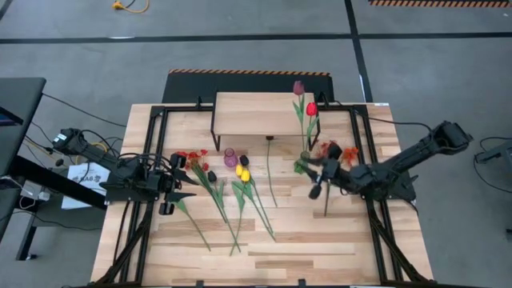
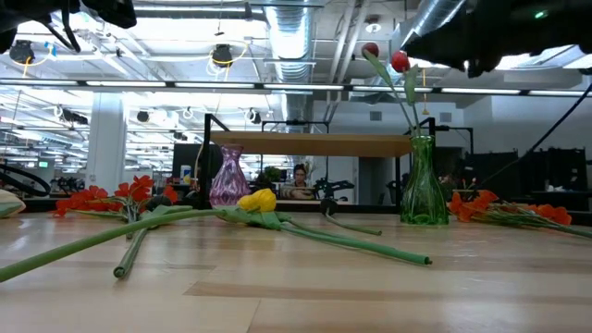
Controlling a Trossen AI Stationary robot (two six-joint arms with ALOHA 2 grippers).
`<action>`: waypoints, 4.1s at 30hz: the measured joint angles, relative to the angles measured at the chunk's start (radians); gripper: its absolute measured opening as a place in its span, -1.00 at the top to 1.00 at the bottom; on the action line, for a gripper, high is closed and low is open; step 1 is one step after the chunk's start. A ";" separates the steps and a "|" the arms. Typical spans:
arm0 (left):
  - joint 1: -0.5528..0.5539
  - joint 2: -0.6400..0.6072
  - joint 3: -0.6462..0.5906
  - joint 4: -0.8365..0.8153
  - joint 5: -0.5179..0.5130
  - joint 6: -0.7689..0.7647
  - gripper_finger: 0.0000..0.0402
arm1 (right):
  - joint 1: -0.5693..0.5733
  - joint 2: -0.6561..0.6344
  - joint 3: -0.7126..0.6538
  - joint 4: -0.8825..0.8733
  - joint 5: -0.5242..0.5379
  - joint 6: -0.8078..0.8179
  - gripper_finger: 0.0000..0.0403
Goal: Pick and place flowers into a vace then onto a shelf
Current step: Put the dark red tulip into the green vase
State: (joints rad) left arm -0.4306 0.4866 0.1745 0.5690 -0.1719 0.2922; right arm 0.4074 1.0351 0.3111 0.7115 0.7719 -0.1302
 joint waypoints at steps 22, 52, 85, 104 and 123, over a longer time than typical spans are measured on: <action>0.023 0.287 0.050 0.239 -0.145 0.025 0.37 | 0.215 0.001 0.000 -0.039 -0.015 0.201 0.57; 0.456 1.154 0.723 0.142 0.064 -0.365 0.37 | 0.213 0.001 0.006 -0.015 -0.014 -0.069 0.57; 0.557 1.399 1.048 0.015 -0.037 -0.474 0.37 | 0.511 -0.048 0.087 -0.023 -0.012 -0.298 0.57; 0.578 1.399 1.151 -0.070 -0.060 -0.528 0.38 | 0.488 -0.048 0.087 -0.023 -0.012 -0.315 0.57; 0.584 1.495 1.282 -0.177 -0.077 -0.488 0.38 | 0.489 -0.048 0.087 -0.031 -0.013 -0.293 0.57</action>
State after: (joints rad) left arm 0.1530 1.9820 1.4560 0.3925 -0.2485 -0.1962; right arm 0.8967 0.9867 0.3977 0.6803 0.7586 -0.4230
